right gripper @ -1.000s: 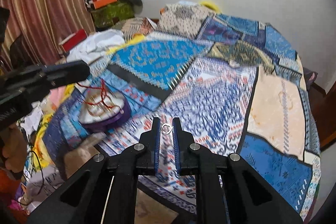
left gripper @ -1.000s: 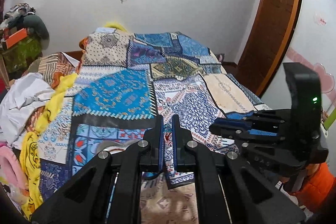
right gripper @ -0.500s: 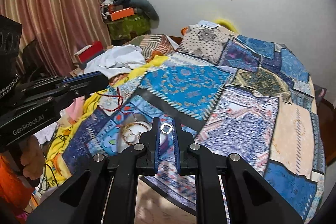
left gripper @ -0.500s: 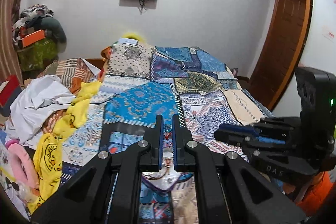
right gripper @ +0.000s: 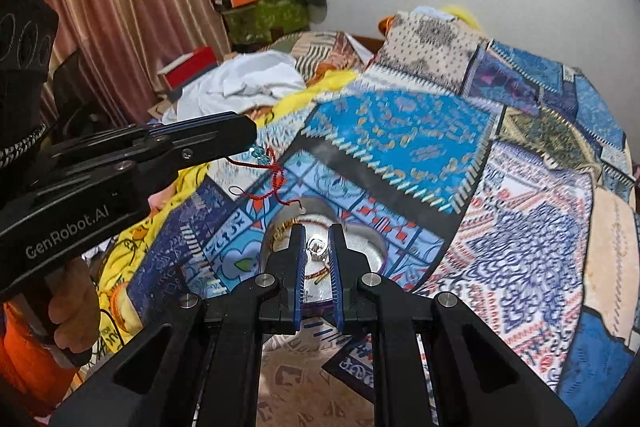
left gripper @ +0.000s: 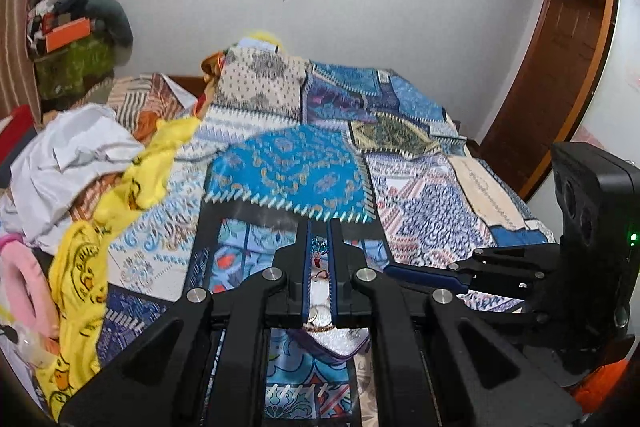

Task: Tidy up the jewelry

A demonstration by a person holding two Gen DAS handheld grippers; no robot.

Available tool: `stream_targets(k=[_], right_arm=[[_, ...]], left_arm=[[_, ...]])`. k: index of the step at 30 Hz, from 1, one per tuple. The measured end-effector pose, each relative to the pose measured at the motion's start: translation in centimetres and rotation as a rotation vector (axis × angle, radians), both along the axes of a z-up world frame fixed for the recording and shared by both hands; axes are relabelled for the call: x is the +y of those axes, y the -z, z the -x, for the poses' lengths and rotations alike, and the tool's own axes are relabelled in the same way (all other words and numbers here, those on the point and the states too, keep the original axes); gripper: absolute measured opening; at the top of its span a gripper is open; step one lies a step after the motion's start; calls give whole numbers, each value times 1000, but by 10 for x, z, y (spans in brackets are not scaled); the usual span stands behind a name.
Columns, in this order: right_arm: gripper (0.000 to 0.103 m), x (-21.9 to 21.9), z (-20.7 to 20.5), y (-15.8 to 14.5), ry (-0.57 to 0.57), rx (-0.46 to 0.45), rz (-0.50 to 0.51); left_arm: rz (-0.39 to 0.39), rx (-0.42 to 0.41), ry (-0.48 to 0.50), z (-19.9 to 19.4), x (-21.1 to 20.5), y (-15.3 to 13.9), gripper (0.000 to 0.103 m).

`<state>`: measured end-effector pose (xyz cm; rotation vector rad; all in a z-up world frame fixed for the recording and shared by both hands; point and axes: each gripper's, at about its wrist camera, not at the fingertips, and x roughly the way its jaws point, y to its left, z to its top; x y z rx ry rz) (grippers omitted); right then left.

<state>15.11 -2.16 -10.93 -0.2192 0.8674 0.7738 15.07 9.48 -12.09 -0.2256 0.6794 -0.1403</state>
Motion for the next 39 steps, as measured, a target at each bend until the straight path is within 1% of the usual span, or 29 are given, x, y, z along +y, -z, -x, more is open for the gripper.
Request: stream_targets(k=[3,10,16,22,25,26,29,30,34,39], right_arm=[[10,4,-2,9,-4,23,18],[10,10,-4,25,-14,60,49],[10,14,-3,32,-25,75,64],[10,16,-1,31,-27,70,77],[10,16,-2,30,-25,87,69],[12,16,-2,29,-22,86,68],[17,13,1,20,-10,61,67],[18,12,1,18,-6,55,65],[18,4,6,-2,20,10,42],[18,-14,19,-40,66,-84,-14]], left_arm=[[11,31,11,-5,0,13,5],[18,74,44,-12,-7,30,5],[20,99,66,-15,-10,37,5],[-7,106,54,-13,-11,34,6],[-13,101,40,-9,-8,29,8],[-15,98,35,-7,-7,27,9],[-26,77,23,0,-5,16,15],[-29,72,20,2,-5,13,16],[-44,24,7,17,-6,-9,16],[-71,-50,-9,36,-12,-39,17]])
